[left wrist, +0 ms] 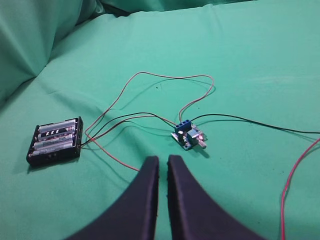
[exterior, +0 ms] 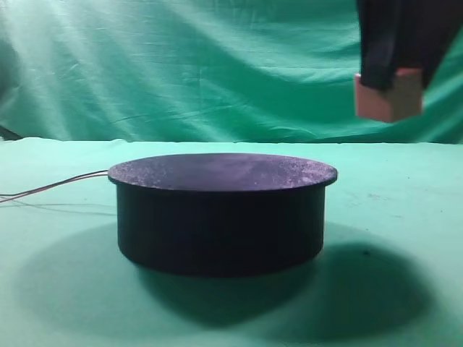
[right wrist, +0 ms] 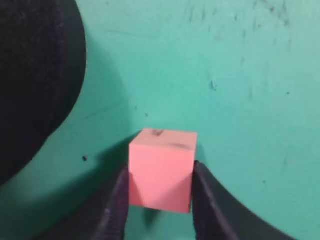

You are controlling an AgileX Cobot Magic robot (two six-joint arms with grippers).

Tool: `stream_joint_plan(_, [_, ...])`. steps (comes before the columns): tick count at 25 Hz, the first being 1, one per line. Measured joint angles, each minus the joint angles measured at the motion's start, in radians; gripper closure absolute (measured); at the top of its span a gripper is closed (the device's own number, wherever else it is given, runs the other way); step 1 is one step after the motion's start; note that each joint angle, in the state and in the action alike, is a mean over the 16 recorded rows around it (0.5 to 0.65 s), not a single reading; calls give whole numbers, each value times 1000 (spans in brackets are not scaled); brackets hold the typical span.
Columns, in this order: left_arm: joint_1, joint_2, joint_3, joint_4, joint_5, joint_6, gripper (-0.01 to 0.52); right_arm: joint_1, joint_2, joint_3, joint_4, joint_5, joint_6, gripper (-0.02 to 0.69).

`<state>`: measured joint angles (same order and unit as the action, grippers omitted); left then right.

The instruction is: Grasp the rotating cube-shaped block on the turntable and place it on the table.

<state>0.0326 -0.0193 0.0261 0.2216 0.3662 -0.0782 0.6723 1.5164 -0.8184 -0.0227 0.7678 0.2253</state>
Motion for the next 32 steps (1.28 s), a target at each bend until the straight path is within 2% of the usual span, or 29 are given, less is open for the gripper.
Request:
stream_joint_plan(4, [0,0,0,0,0,0,514,0,-21,21,4,-15,26,259])
stream_joint_plan(8, [0,0,0,0,0,0,514,0,-101,8,-10,25,56,274])
stream_joint_plan(12, [0,0,0,0,0,0,514,0,-238,-2,-31,86,88,358])
stream_joint_plan(18, [0,0,0,0,0,0,514,0,-495,39,-59,117,118,569])
stream_joint_plan(21, [0,0,0,0,0,0,514,0,-614,73,-65,98,124,639])
stream_joint_plan(25, [0,0,0,0,0,0,514,0,-737,119,-75,47,114,665])
stream_joint_plan(32, [0,0,0,0,0,0,514,-1,-848,164,-84,-32,23,665])
